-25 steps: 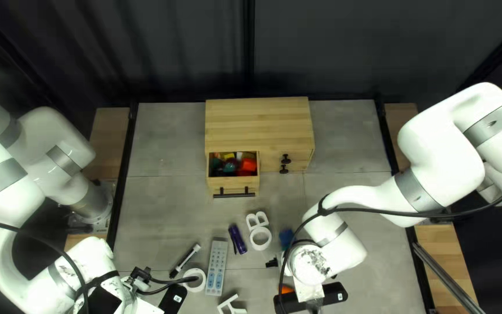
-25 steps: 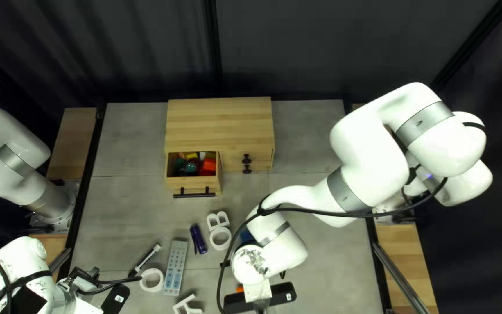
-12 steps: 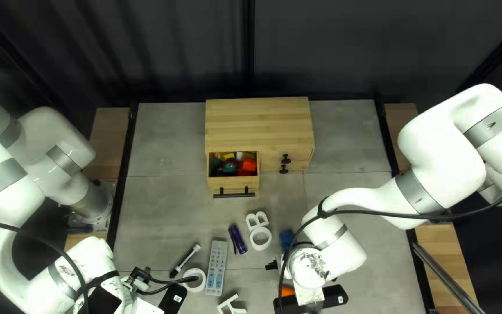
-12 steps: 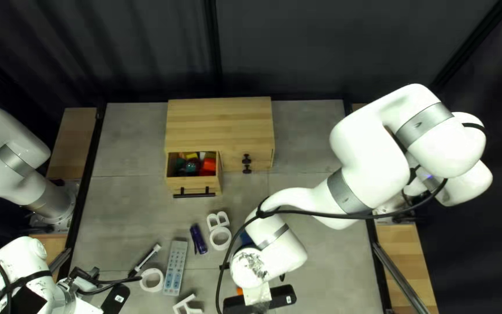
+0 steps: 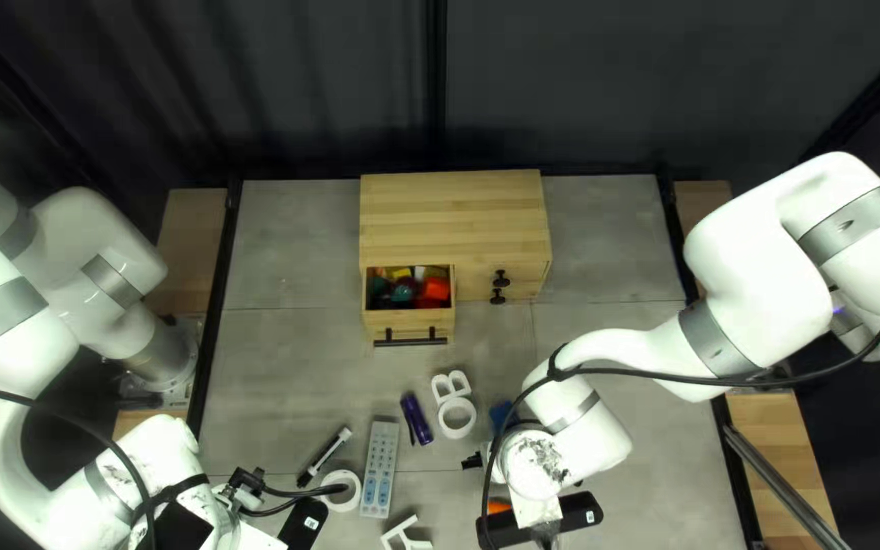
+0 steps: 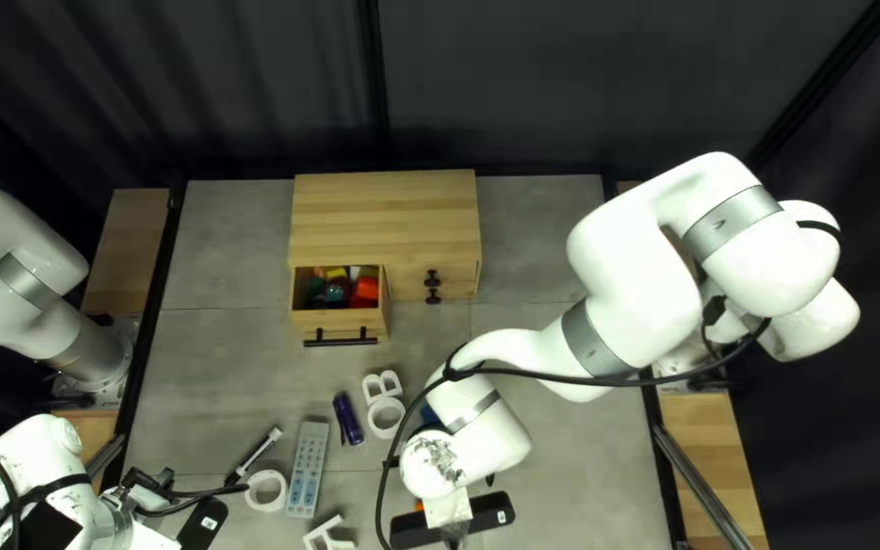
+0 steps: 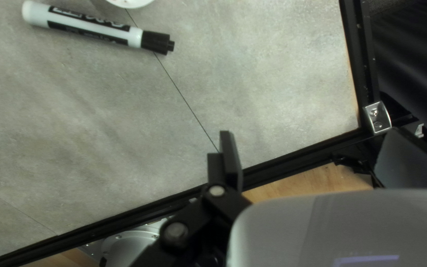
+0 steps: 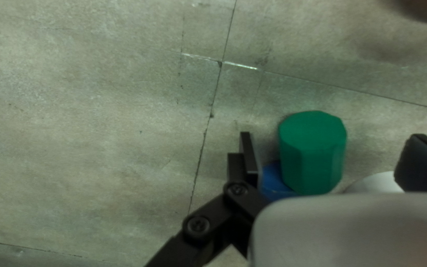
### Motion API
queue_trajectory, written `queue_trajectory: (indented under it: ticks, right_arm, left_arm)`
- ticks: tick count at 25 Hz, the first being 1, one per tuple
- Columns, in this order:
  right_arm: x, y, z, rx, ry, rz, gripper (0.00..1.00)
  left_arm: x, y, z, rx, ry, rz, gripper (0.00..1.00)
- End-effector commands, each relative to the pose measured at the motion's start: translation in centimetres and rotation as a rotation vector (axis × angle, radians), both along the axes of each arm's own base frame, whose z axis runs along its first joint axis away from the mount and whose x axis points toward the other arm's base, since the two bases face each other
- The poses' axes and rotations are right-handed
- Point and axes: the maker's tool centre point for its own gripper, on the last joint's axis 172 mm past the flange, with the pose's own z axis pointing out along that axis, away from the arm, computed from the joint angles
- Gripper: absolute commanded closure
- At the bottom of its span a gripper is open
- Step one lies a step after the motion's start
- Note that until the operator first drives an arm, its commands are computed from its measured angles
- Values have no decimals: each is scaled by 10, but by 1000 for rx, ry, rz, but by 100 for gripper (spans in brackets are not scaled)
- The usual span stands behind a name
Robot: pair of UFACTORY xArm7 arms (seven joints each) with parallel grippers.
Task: Open drawers and place objects into drawer and close
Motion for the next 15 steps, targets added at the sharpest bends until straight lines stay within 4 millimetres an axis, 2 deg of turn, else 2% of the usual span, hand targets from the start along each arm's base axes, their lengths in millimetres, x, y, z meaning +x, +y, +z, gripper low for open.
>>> queue_trajectory:
  ticks: [1, 3, 4, 6, 7, 8, 15]
  right_arm:
    - [1, -4, -3, 2, -2, -7, 1]
    - [1, -6, -6, 4, -3, -11, 11]
    - [1, -6, -7, 5, -2, -13, 12]
    - [1, -6, -8, 8, -2, -19, 28]
    - [1, -6, -8, 9, -2, -22, 67]
    - [1, -6, -6, 9, -3, -25, 92]
    - [1, -5, 1, 5, -14, -42, 96]
  left_arm:
    - [0, 0, 0, 0, 0, 0, 0]
    - [0, 0, 0, 0, 0, 0, 0]
    - [0, 0, 0, 0, 0, 0, 0]
    - [0, 0, 0, 0, 0, 0, 0]
    - [0, 0, 0, 0, 0, 0, 0]
    - [0, 0, 0, 0, 0, 0, 0]
    - [0, 0, 0, 0, 0, 0, 0]
